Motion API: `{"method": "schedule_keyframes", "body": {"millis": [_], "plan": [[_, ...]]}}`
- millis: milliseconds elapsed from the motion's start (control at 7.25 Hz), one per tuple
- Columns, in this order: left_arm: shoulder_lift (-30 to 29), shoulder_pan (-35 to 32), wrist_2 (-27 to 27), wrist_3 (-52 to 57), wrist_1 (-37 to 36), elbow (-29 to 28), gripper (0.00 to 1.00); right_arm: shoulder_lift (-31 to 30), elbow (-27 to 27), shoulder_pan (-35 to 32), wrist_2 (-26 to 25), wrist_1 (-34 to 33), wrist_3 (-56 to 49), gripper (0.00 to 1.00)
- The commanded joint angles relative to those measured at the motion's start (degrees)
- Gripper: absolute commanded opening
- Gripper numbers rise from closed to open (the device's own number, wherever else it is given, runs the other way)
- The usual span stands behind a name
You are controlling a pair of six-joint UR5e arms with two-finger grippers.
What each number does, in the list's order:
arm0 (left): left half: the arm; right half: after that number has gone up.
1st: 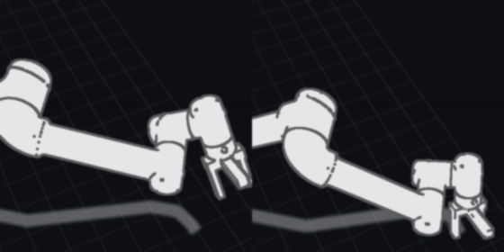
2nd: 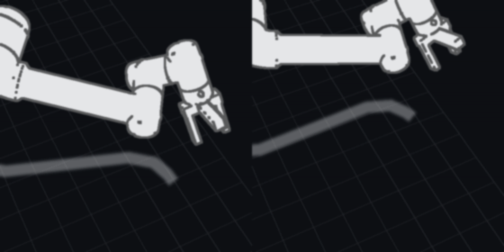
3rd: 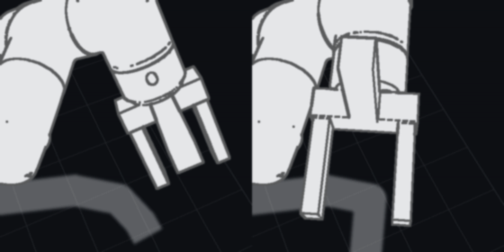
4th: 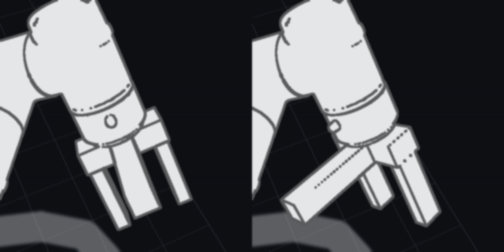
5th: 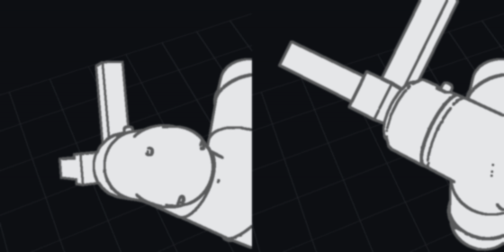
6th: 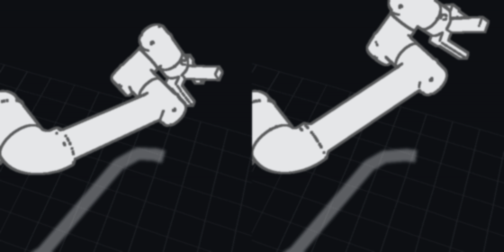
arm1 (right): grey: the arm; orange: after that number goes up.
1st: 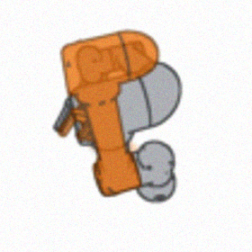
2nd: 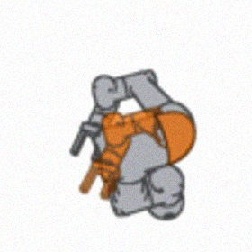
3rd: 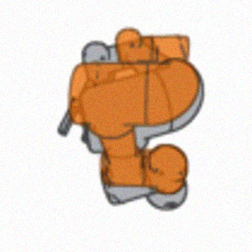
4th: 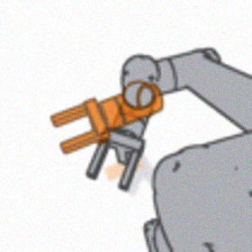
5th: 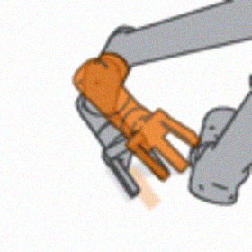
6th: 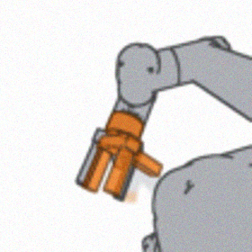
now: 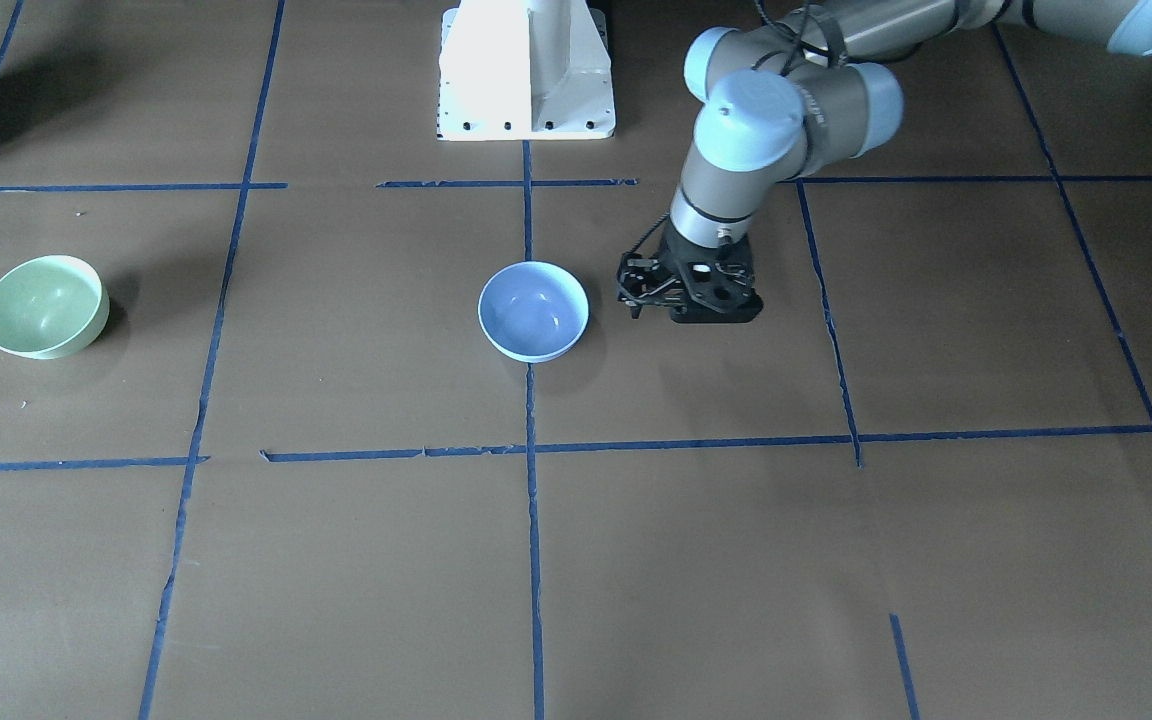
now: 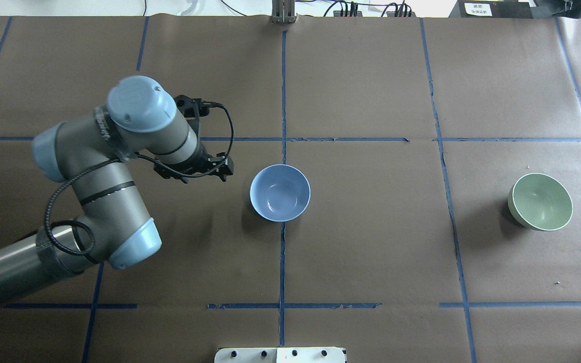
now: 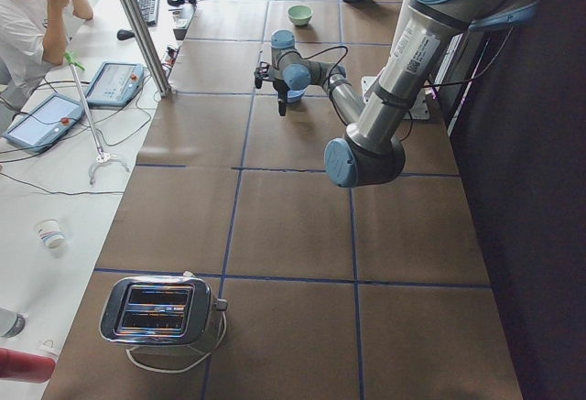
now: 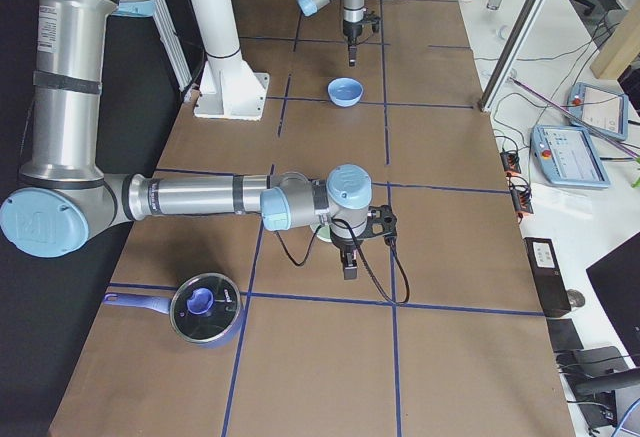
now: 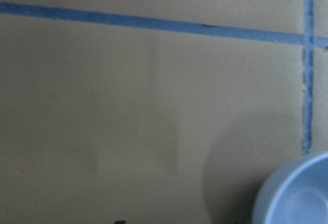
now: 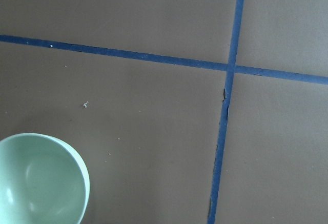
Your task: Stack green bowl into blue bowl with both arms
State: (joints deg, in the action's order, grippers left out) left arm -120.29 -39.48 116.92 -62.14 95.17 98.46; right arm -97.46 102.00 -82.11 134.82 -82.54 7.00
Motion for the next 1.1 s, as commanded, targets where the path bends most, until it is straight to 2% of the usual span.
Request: {"method": "schedule_keyframes", "body": {"millis": [0, 276, 414, 552, 690, 828, 966], "plan": [[12.38, -12.14, 4.63, 20.47, -2.79, 6.10, 1.00, 2.70, 1.80, 5.00, -0.08, 0.10, 10.17, 1.00], [21.28, -31.43, 11.81, 51.26, -8.22, 5.08, 1.00, 3.50, 5.13, 9.14, -0.26, 0.10, 17.84, 1.00], [23.85, -40.23, 12.01, 65.43, -11.21, 2.90, 1.00, 3.59, 5.84, 11.16, -0.52, 0.10, 20.48, 1.00], [26.66, -47.80, 12.01, 76.36, -13.76, 0.53, 1.00, 3.33, 5.85, 11.88, -0.61, 3.32, 23.12, 1.00], [27.56, -52.93, 12.54, 79.69, -13.78, -0.80, 1.00, 1.41, 5.76, 13.80, -1.57, 10.23, 30.11, 1.00], [29.39, -53.15, 15.94, 79.63, -13.44, -0.47, 1.00, -3.48, 4.71, 16.77, -5.06, 23.96, 37.92, 1.00], [29.41, -53.15, 16.75, 79.55, -13.08, -0.90, 1.00, -4.83, -0.52, 18.63, -5.44, 36.28, 43.92, 1.00]]}}
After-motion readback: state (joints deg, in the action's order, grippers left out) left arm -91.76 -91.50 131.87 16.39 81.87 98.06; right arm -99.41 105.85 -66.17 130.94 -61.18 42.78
